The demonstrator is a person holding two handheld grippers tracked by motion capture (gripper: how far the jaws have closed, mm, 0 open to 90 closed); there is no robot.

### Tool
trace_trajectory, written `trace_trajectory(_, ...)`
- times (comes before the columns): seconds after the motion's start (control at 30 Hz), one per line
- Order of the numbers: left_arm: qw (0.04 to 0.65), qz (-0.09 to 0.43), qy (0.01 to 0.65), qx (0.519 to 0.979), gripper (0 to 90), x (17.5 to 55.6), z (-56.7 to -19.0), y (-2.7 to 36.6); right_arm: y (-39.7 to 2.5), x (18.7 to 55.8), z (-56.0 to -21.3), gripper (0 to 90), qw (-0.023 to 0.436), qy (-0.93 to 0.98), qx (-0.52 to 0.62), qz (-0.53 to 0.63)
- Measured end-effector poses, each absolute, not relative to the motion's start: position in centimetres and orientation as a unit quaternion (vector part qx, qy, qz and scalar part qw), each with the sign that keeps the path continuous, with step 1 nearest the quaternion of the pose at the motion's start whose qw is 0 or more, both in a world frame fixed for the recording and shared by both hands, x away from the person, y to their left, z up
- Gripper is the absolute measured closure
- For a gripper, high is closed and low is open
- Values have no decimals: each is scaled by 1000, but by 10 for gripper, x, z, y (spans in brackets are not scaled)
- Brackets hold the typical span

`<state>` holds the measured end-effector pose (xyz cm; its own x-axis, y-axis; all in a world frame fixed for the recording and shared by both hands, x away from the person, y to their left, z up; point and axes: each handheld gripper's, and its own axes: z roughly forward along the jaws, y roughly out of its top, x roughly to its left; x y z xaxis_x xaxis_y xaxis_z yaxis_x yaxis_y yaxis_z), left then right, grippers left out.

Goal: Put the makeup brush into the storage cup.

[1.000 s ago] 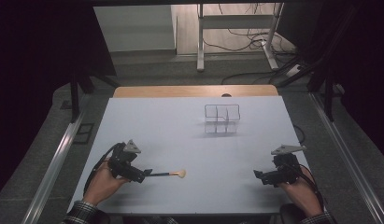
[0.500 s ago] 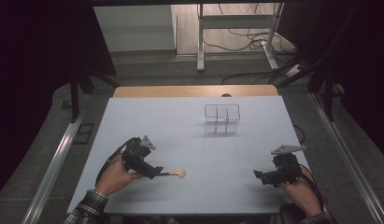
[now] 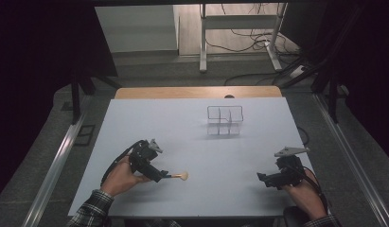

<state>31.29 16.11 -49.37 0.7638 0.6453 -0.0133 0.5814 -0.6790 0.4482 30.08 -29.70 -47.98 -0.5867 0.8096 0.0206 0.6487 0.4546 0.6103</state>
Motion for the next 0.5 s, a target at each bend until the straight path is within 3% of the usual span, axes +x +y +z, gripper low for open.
trace_trajectory(0.5,192,55,328,923,77,310,-515,157,-297,301,-481,0,136,844,431,288)
